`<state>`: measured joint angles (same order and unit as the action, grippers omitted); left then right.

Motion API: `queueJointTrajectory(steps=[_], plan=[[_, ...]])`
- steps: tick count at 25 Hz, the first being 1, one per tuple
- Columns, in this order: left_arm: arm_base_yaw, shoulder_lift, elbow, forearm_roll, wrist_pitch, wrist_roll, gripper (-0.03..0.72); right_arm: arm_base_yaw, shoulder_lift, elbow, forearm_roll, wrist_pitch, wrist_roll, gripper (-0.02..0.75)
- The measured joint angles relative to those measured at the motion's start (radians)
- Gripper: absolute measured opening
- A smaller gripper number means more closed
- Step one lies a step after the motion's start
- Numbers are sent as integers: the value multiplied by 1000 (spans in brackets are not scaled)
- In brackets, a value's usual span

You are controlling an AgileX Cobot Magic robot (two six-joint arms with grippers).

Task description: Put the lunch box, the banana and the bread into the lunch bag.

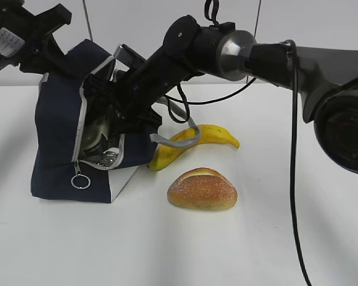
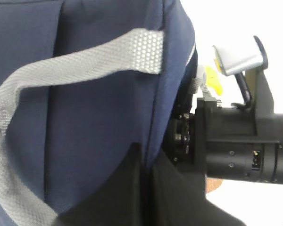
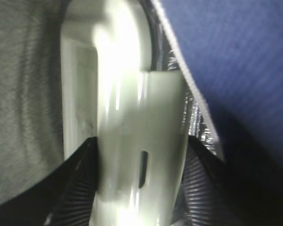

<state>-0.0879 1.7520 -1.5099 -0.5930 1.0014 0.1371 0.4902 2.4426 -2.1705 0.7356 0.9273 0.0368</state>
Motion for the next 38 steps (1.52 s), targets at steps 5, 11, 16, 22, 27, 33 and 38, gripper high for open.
queueJointTrajectory(steps=[5,11,16,22,27,33,38], plan=[[0,0,0,0,-1,0,-3,0,15,0,29,-26,-22,402],[0,0,0,3,-1,0,-3,0,24,-7,54,-23,-37,533],[0,1,0,7,0,0,-3,-9,24,-40,58,49,-49,556],[0,1,0,7,3,0,-3,-53,24,-142,47,226,-49,559],[0,1,0,7,3,0,-3,-118,24,-240,4,296,-51,560],[0,1,0,7,8,0,-3,-184,-24,-258,25,298,-49,560],[0,1,0,10,8,0,-3,-192,-97,-258,-103,306,-53,560]])
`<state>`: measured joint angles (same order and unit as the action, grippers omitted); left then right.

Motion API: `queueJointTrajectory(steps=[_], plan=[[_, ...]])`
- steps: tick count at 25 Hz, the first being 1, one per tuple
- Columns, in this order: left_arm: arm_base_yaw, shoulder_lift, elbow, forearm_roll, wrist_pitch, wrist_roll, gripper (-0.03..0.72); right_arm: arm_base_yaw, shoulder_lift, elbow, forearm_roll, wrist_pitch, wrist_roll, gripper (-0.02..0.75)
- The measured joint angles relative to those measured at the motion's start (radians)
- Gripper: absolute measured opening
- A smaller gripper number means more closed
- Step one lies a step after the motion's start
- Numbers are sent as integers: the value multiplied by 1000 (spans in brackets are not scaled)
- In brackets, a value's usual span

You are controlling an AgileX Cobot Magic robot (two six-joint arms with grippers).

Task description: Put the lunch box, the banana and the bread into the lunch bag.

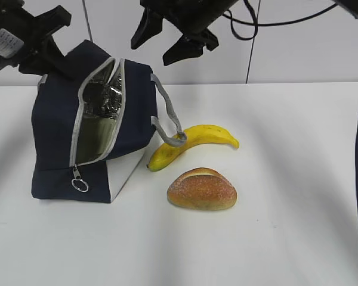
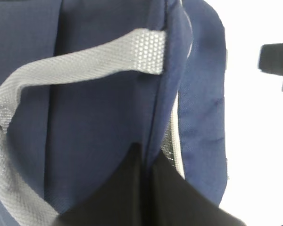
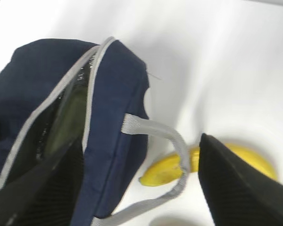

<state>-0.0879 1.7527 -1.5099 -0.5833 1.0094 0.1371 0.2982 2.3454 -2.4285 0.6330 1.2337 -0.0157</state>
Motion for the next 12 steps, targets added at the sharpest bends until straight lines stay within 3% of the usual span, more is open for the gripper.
queueJointTrajectory(steps=[7,12], plan=[[0,0,0,12,0,0,-3,-1,-142,22,-290,15,-15,560],[0,0,0,13,0,0,-3,-2,-256,123,-401,17,-23,560]])
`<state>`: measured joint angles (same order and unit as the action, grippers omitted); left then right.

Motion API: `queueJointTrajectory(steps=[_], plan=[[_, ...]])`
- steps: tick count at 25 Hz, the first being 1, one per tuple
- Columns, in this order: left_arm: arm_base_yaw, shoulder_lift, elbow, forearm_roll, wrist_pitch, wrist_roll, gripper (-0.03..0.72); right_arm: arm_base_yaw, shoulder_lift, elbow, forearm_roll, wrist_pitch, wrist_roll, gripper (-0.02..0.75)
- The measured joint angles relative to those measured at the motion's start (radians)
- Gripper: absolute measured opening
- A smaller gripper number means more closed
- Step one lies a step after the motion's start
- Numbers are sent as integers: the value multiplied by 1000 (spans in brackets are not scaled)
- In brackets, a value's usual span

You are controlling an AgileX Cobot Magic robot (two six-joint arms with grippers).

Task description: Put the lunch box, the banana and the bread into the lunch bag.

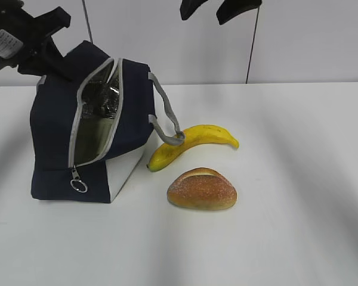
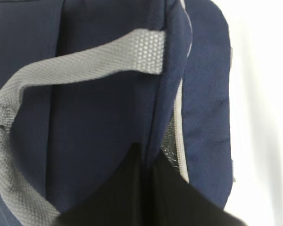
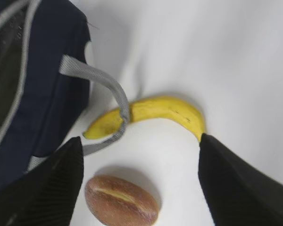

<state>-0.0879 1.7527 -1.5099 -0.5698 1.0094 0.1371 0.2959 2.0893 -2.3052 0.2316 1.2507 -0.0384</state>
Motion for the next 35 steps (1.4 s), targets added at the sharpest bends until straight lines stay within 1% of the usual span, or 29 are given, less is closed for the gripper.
queueJointTrajectory(steps=[8,11,13,21,24,28,31,35], plan=[[0,0,0,1,1,0,-3,-1,-139,298,-147,2,-32,554],[0,0,0,5,3,0,-3,-1,-164,400,-165,2,-60,543],[0,0,0,5,3,0,-3,-1,-167,438,-169,2,-94,538],[0,0,0,7,6,0,-3,-1,-127,458,-173,-2,-282,533],[0,0,0,10,6,0,-3,-1,-100,458,-173,-39,-358,533],[0,0,0,12,6,0,-3,-1,-52,458,-173,-75,-402,532],[0,0,0,13,6,0,-3,-1,-19,458,-171,-82,-346,532],[0,0,0,16,7,0,-3,-1,14,458,-133,-98,-162,532]])
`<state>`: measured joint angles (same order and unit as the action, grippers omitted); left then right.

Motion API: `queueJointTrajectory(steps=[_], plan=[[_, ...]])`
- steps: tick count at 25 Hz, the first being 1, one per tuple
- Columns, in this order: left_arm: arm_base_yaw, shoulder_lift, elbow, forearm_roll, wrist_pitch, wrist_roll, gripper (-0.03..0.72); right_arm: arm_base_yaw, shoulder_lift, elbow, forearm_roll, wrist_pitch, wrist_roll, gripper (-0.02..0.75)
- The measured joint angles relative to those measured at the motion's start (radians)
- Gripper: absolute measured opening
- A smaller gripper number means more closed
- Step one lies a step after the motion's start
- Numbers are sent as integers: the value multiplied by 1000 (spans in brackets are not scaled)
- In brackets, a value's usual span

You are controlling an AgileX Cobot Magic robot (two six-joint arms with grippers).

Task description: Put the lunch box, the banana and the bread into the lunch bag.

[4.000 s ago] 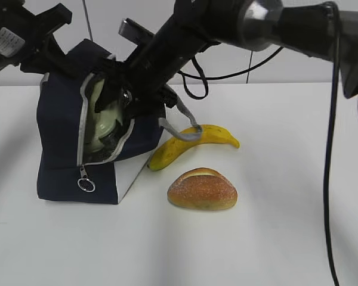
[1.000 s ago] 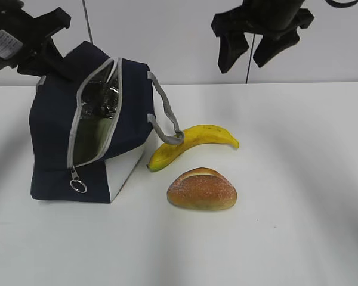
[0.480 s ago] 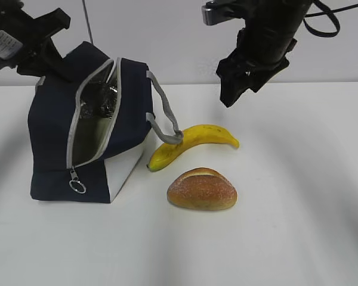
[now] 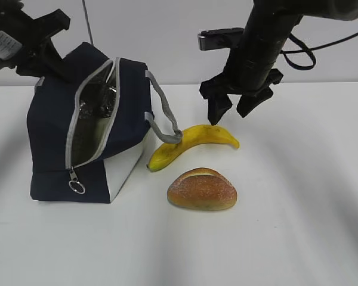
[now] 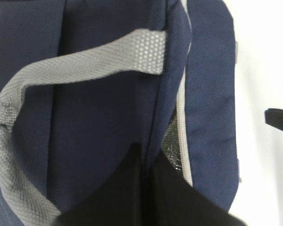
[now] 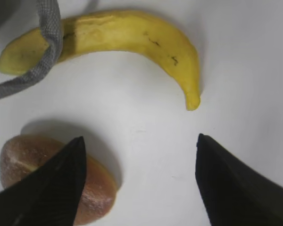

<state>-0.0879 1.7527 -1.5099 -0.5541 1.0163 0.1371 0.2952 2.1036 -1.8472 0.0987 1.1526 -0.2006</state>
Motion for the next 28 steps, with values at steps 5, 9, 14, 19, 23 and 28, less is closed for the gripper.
queueJointTrajectory(steps=[5,9,14,19,23,28], plan=[[0,0,0,3,0,0,-3,0,21,0,91,-92,184,531],[0,0,0,3,0,0,-3,0,21,0,197,-197,350,531],[0,0,0,4,0,0,-3,0,21,0,226,-227,533,531],[0,0,0,4,0,0,-3,0,33,0,229,-221,642,531],[0,0,0,5,0,0,-3,35,63,0,167,-208,798,531],[0,0,0,5,1,0,-3,97,100,0,63,-245,1036,531]])
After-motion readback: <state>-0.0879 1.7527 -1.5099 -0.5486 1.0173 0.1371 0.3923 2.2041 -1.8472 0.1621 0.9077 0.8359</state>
